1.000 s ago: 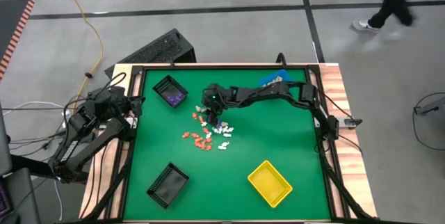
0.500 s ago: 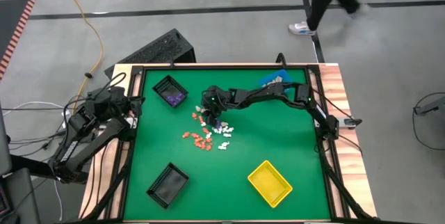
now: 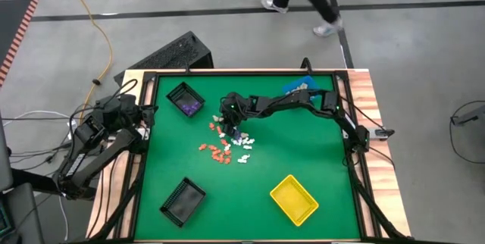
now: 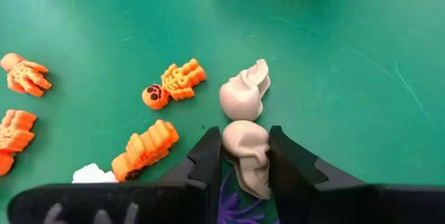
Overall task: Sort Halloween decoration
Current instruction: Put the skull toy into the blue basket
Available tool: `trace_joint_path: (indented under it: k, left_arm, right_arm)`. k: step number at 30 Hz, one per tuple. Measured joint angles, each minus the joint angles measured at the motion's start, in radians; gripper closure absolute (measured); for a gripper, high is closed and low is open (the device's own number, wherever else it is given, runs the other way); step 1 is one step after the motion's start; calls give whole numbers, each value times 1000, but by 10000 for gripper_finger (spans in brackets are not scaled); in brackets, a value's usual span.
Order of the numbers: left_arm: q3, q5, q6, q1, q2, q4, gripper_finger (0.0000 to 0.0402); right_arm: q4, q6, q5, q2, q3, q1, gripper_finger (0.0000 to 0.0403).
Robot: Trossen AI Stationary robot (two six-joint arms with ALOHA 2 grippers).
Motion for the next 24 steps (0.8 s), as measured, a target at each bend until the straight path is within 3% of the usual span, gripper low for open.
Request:
trace_joint_path:
  k: [13,19,24]
  left_arm:
    - [0,-5,-5,0,0,0,258]
    - [0,-9,-10,0,0,-2,258]
    - [0,-14,-12,0,0,-4,258]
  right_arm:
    - [-50,34,21,-136,-3,-37,278]
    - [-310,33,112,-243,-2,-72,277]
    - [-654,63,293,-327,-3,-120,277]
